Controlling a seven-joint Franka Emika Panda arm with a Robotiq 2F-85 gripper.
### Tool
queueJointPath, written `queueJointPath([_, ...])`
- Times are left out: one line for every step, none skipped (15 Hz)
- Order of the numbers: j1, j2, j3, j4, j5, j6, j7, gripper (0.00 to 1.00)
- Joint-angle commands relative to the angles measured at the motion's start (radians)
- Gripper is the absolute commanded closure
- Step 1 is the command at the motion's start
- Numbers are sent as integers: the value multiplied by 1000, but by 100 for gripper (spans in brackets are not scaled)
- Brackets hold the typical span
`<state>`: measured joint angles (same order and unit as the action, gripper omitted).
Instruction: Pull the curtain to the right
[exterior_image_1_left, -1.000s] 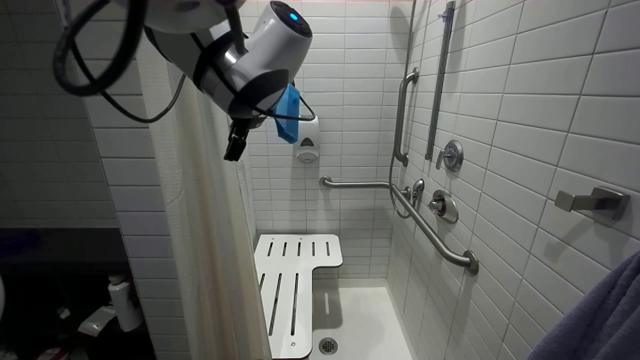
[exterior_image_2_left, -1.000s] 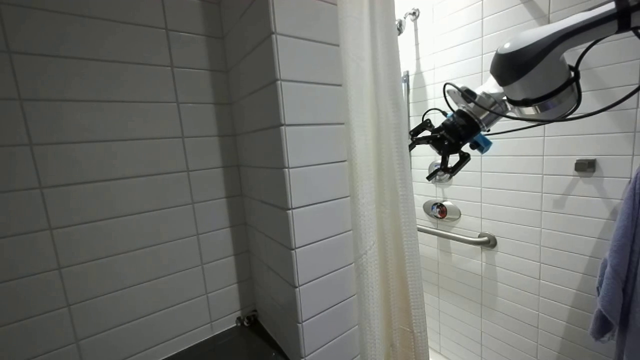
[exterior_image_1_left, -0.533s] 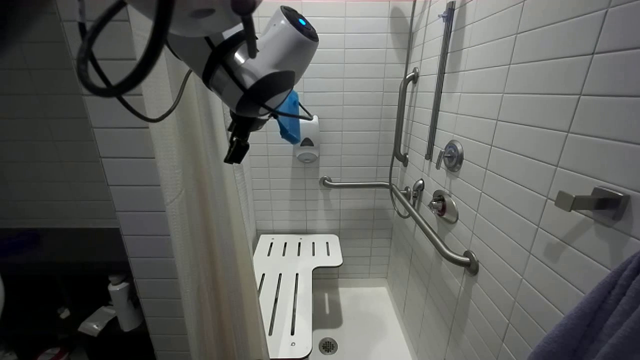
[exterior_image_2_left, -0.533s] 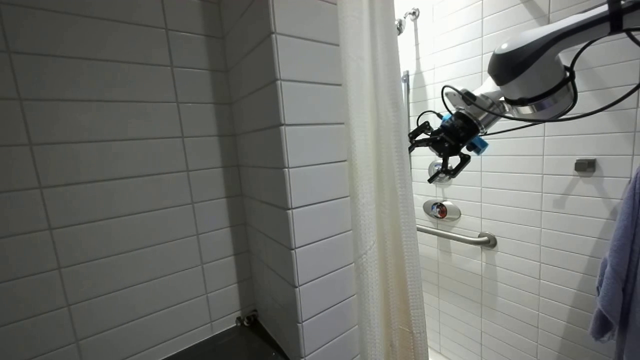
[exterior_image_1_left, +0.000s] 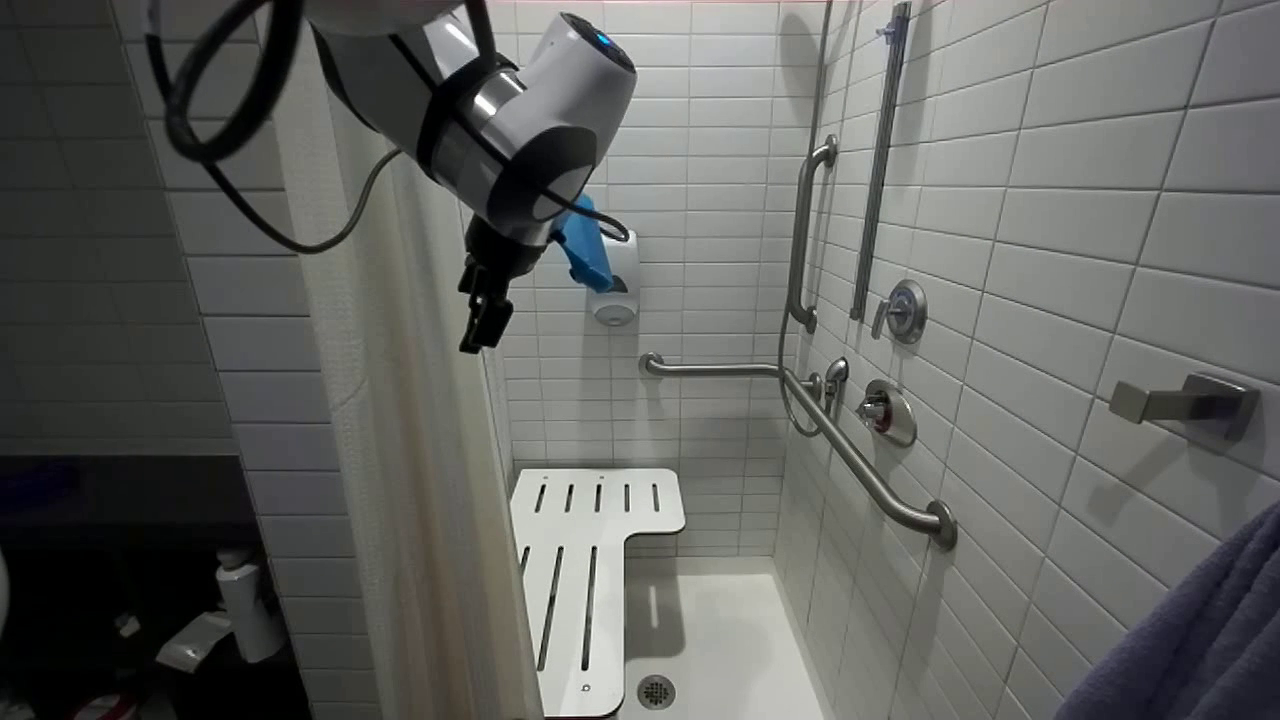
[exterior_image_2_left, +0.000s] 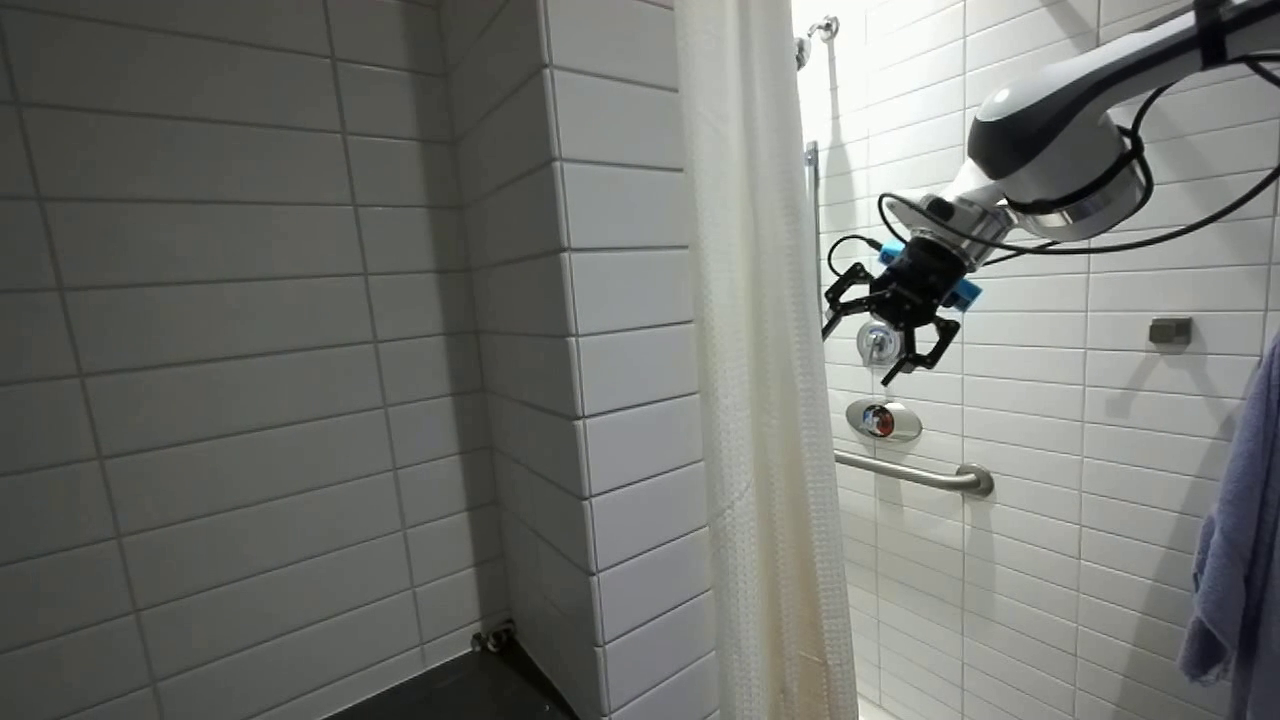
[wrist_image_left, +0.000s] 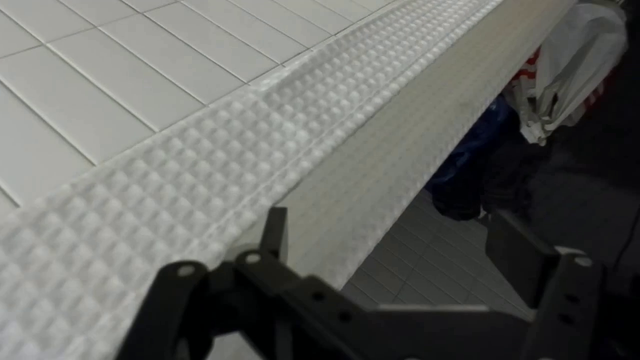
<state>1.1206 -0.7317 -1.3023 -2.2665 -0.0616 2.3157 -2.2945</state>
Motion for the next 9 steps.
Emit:
queueJointPath([-20, 119, 10, 27, -8, -49, -45, 0])
queueJointPath([-19, 124, 10, 27, 2, -48, -56, 0])
queueJointPath([-18, 120, 13, 24, 21, -37, -63, 0])
queueJointPath([-18, 123, 15, 22, 32, -26, -72, 0])
queueJointPath([-22, 140, 17, 20, 31, -14, -78, 0])
queueJointPath([-27, 167, 19, 21, 17, -10, -86, 0])
queueJointPath([-31, 184, 20, 23, 10, -13, -96, 0])
queueJointPath([-34, 192, 20, 21, 18, 0, -97, 0])
queueJointPath([-38, 193, 25, 16, 38, 23, -88, 0])
